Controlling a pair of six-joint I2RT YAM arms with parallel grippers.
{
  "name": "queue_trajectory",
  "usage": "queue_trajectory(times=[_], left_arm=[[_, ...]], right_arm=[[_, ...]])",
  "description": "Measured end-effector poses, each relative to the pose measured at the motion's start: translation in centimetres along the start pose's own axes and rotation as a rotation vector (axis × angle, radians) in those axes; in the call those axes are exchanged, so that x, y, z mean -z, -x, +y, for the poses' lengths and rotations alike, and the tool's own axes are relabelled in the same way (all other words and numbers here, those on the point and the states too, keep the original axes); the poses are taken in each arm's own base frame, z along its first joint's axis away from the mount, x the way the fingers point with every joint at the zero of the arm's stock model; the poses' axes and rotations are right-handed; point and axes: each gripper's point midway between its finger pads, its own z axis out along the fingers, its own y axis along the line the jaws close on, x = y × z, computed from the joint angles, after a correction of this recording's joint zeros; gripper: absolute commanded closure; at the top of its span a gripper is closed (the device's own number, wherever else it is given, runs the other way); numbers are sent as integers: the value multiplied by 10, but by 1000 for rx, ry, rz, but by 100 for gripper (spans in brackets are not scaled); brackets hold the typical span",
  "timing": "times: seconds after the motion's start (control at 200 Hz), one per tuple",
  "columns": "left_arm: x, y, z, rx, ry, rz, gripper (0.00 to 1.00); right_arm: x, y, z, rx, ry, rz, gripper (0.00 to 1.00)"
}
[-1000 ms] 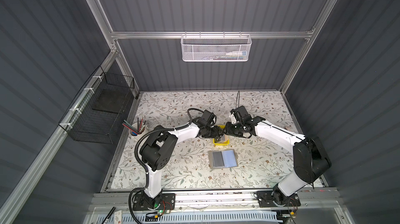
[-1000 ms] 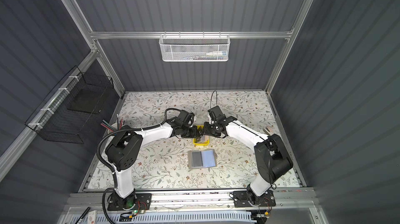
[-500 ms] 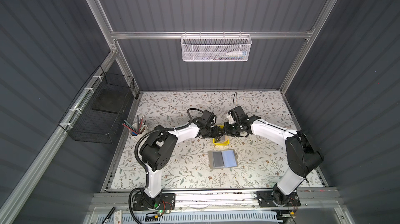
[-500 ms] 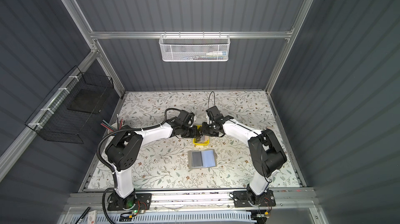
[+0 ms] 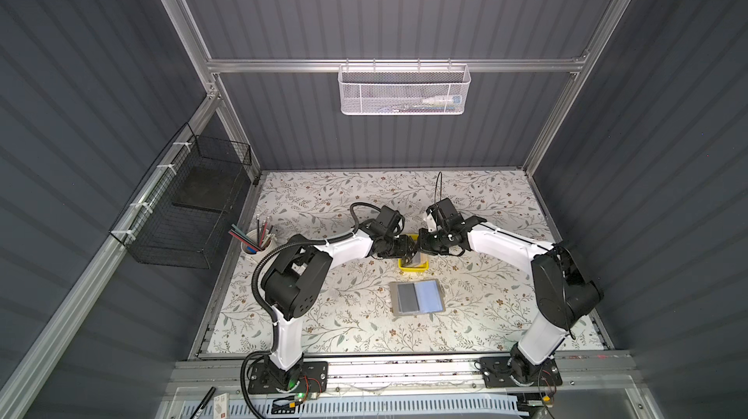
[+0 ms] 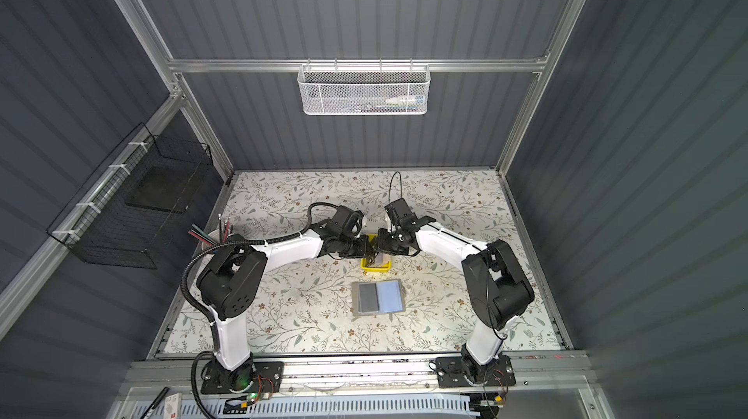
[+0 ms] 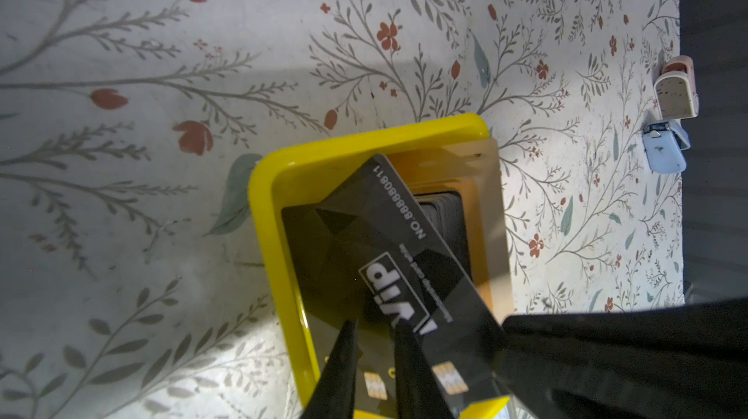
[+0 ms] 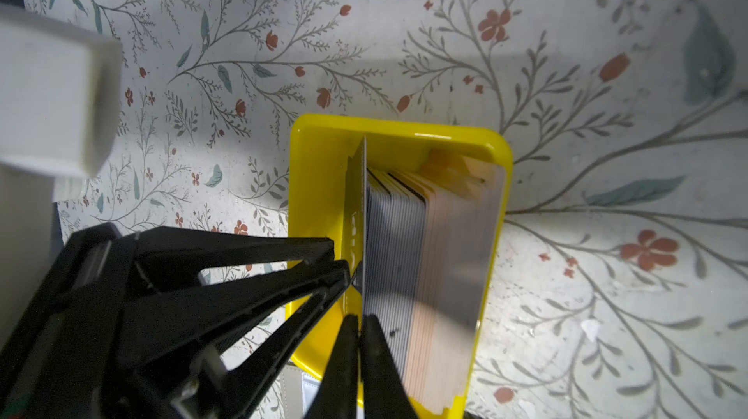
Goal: Put the credit cards into the card holder
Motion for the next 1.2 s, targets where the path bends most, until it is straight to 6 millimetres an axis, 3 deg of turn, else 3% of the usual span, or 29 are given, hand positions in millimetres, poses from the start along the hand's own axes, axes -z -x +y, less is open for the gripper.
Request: queue_trajectory(times=[0.25,0.42,0.665,0.796,1.016,1.201], left_arm=[[5,0,-1,6,-3,-5,75],[32,-4,-8,8,-22,-33,72],[86,-10,-31,5,-129,-127,65],[97,-22,-36,23,-200,-136,55],[107,-56,-30,119,-285,-120,55],[134,-54,-44,149,-392,-194,56]], right_arm=[[1,0,3,-1,0,-3,97],[12,3,11,7,18,-26,97],[55,9,26,24,69,-123,98],[74,3,28,31,90,-156,98],[108,-14,24,25,124,-219,98],[143,-29,26,26,189,-292,95]])
